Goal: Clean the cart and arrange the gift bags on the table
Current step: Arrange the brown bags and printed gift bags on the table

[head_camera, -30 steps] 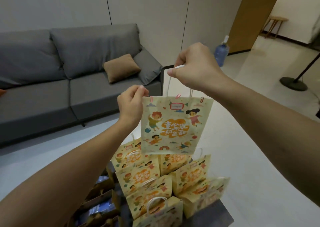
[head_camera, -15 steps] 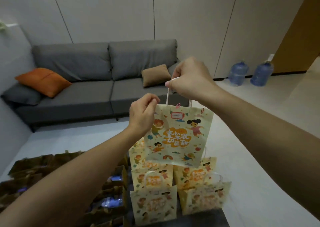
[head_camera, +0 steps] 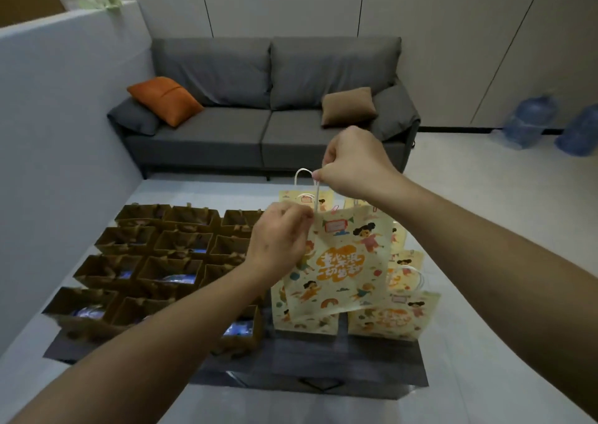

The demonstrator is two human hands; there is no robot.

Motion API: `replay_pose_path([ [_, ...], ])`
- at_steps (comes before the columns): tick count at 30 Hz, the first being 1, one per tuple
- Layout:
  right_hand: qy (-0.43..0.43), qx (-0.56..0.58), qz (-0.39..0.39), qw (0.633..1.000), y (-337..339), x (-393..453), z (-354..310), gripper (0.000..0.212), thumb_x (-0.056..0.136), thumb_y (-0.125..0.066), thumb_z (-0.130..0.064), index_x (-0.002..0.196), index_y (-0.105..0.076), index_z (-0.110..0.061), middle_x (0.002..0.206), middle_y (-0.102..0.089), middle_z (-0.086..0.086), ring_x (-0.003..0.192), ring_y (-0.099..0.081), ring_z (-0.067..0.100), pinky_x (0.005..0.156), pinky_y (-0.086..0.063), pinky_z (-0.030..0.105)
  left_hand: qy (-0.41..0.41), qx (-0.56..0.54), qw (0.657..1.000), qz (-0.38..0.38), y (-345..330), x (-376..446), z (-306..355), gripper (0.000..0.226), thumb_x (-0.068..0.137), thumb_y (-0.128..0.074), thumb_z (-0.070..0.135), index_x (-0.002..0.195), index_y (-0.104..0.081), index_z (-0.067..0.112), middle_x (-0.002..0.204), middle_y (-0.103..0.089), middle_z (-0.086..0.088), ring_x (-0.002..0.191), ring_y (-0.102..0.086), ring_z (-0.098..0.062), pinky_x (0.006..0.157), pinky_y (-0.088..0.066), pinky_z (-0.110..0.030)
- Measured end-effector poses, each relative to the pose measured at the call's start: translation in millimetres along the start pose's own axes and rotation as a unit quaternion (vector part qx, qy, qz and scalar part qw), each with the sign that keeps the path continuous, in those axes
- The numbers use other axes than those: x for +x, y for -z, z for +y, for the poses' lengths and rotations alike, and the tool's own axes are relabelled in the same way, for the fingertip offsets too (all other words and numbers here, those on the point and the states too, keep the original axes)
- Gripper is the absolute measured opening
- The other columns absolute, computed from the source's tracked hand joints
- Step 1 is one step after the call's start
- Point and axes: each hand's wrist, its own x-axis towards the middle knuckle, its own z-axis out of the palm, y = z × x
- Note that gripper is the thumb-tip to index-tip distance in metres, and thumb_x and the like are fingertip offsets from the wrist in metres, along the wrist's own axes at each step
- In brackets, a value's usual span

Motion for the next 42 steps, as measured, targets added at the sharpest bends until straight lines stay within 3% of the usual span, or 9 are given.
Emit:
replay_pose_path([
  [3, -0.029, -0.014, -0.038, 0.999, -25, -14, -2, 0.017, 0.079, -0.078, -0.022, 0.066, -0.071, -0.013, 0.070, -0.070, 0.005, 0.070, -0.067, 0.022, 0.064, -0.060, 0.037, -0.072, 0.042, 0.996, -0.019, -8, -24, -14, 0.024, 0.090, -0.070, 0.012, 0.113, -0.070, 0.013, 0.107, -0.069, -0.004, 0.095, -0.059, -0.018, 0.078, -0.050, -0.030],
  [8, -0.078, -0.018, -0.101, 0.992, -79, -34, 3, 0.017, 0.080, -0.079, -0.020, 0.069, -0.074, -0.007, 0.075, -0.073, 0.010, 0.076, -0.070, 0.026, 0.065, -0.059, 0.040, -0.062, 0.075, 0.990, -0.105, -38, -62, -35, 0.059, 0.080, -0.069, -0.002, 0.135, -0.060, 0.016, 0.108, -0.067, -0.013, 0.086, -0.059, -0.031, 0.069, -0.042, -0.038],
  [13, -0.147, -0.017, -0.136, 0.980, -133, -51, 18, 0.020, 0.082, -0.079, -0.021, 0.067, -0.072, -0.010, 0.074, -0.071, 0.007, 0.074, -0.069, 0.022, 0.069, -0.061, 0.039, -0.026, 0.108, 0.954, -0.277, -62, -95, -56, 0.076, 0.089, -0.059, 0.011, 0.156, -0.029, 0.031, 0.144, -0.046, -0.007, 0.122, -0.046, -0.027, 0.098, -0.037, -0.042],
  [17, -0.196, -0.018, -0.149, 0.969, -166, -57, 31, 0.015, 0.083, -0.077, -0.024, 0.072, -0.072, -0.015, 0.075, -0.070, 0.002, 0.071, -0.066, 0.020, 0.063, -0.059, 0.034, -0.035, 0.114, 0.925, -0.361, -79, -113, -72, 0.082, 0.090, -0.059, 0.014, 0.159, -0.018, 0.032, 0.156, -0.030, -0.009, 0.134, -0.036, -0.028, 0.107, -0.031, -0.041],
  [20, -0.213, -0.016, -0.158, 0.964, -186, -57, 37, 0.011, 0.083, -0.074, -0.023, 0.077, -0.072, -0.015, 0.079, -0.068, 0.002, 0.074, -0.066, 0.023, 0.052, -0.051, 0.031, -0.033, 0.108, 0.914, -0.390, -95, -124, -84, 0.080, 0.089, -0.059, 0.015, 0.157, -0.021, 0.033, 0.158, -0.027, -0.009, 0.133, -0.037, -0.029, 0.107, -0.032, -0.042],
  [29, -0.265, -0.018, -0.217, 0.939, -234, -65, 69, 0.018, 0.088, -0.072, -0.027, 0.083, -0.074, -0.010, 0.087, -0.071, 0.007, 0.084, -0.068, 0.026, 0.073, -0.058, 0.035, -0.035, 0.117, 0.868, -0.481, -121, -157, -107, 0.075, 0.091, -0.044, 0.014, 0.157, -0.015, 0.030, 0.158, -0.024, -0.011, 0.133, -0.036, -0.035, 0.107, -0.033, -0.047],
  [33, -0.268, -0.001, -0.232, 0.935, -246, -62, 81, 0.019, 0.089, -0.069, -0.021, 0.088, -0.075, -0.003, 0.092, -0.073, 0.015, 0.086, -0.069, 0.031, 0.064, -0.055, 0.036, -0.006, 0.136, 0.842, -0.522, -132, -164, -112, 0.073, 0.091, -0.046, 0.016, 0.155, -0.014, 0.030, 0.155, -0.024, -0.010, 0.134, -0.031, -0.037, 0.105, -0.035, -0.050],
  [38, -0.254, 0.016, -0.241, 0.937, -251, -37, 91, 0.028, 0.087, -0.071, -0.020, 0.064, -0.055, -0.014, 0.068, -0.058, 0.004, 0.070, -0.062, 0.025, 0.055, -0.044, 0.030, 0.017, 0.121, 0.854, -0.506, -141, -140, -115, 0.068, 0.090, -0.047, 0.018, 0.152, -0.022, 0.034, 0.148, -0.034, -0.005, 0.126, -0.038, -0.032, 0.100, -0.038, -0.048],
  [42, -0.222, 0.009, -0.283, 0.933, -244, -14, 100, 0.032, 0.088, -0.071, -0.024, 0.066, -0.050, -0.018, 0.065, -0.048, 0.000, 0.066, -0.054, 0.022, 0.051, -0.035, 0.027, 0.042, 0.079, 0.871, -0.483, -147, -122, -127, 0.050, 0.094, -0.045, 0.031, 0.143, -0.042, 0.040, 0.143, -0.048, 0.003, 0.124, -0.047, -0.025, 0.098, -0.040, -0.046],
])
